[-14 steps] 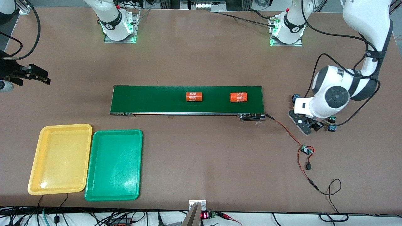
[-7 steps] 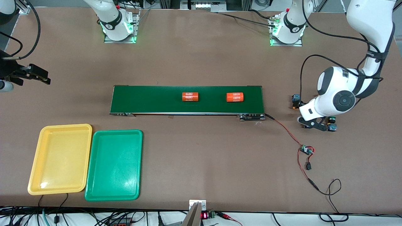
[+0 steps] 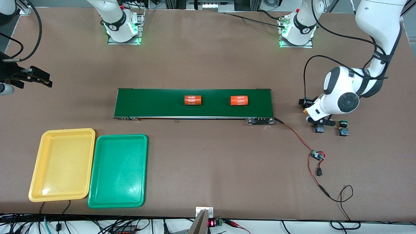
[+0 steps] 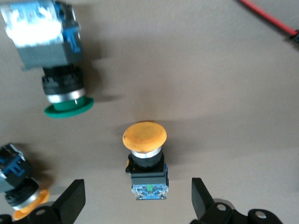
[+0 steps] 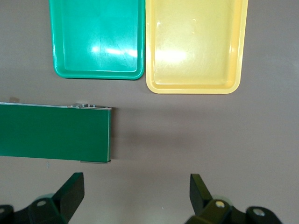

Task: Sort buttons by color to trays
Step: 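Move the left gripper over the yellow-capped button and lower, then grasp the yellow-capped button with the left gripper and lift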

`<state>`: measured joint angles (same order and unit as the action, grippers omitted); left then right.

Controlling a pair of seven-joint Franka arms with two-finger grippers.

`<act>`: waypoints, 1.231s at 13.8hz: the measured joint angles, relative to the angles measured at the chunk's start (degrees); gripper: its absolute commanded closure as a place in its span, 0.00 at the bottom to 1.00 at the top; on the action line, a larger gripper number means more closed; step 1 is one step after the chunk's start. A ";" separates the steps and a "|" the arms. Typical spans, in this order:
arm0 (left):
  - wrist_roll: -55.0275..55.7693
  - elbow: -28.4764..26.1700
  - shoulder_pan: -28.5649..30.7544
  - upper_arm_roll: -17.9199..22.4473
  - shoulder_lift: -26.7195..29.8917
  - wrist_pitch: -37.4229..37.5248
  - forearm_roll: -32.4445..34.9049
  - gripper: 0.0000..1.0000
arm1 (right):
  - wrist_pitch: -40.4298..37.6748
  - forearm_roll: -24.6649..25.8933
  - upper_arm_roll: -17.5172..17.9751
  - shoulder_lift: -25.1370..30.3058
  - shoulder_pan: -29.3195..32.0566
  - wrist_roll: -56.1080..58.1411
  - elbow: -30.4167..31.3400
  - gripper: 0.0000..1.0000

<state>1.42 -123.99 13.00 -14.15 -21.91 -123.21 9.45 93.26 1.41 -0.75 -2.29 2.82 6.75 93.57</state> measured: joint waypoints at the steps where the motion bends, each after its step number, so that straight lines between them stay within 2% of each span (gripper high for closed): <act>1: 0.01 -0.60 0.50 0.00 0.00 -0.18 -1.89 0.00 | 0.00 0.00 0.00 0.00 0.00 0.00 0.00 0.00; 4: 0.00 -2.29 1.23 0.02 -0.03 -0.61 -5.32 0.00 | -0.08 0.03 -0.06 -0.02 0.06 0.00 0.00 0.00; 9: 0.05 -4.76 1.28 0.02 -0.28 -3.77 -5.49 0.00 | -0.68 -0.06 -0.12 -0.09 0.07 -0.21 0.00 0.00; 10: 0.08 -5.02 1.28 0.02 -0.36 -4.00 -5.49 0.06 | -0.67 -0.11 -0.01 -0.13 -0.02 -0.22 0.00 0.00; 11: 0.11 -5.15 1.28 0.02 -0.38 -4.05 -5.49 0.23 | -0.67 -0.11 0.16 -0.13 -0.34 -0.22 0.00 0.00; 13: 0.11 -5.17 1.29 0.02 -0.38 -4.06 -5.49 0.51 | -0.66 -0.11 0.37 -0.13 -1.28 -0.28 0.00 0.00; 15: 0.10 -5.17 1.29 0.02 -0.38 -4.06 -5.49 0.74 | -0.65 -0.11 0.38 -0.15 -1.49 -0.28 0.00 0.00; 17: 0.09 -5.18 1.29 0.02 -0.39 -4.06 -5.49 0.89 | -0.65 -0.11 0.37 -0.17 -1.47 -0.28 0.00 0.00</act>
<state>1.51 -129.17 14.29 -14.13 -22.29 -127.27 3.95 92.61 1.30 -0.38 -2.46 1.35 6.47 93.57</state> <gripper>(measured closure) 0.467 0.000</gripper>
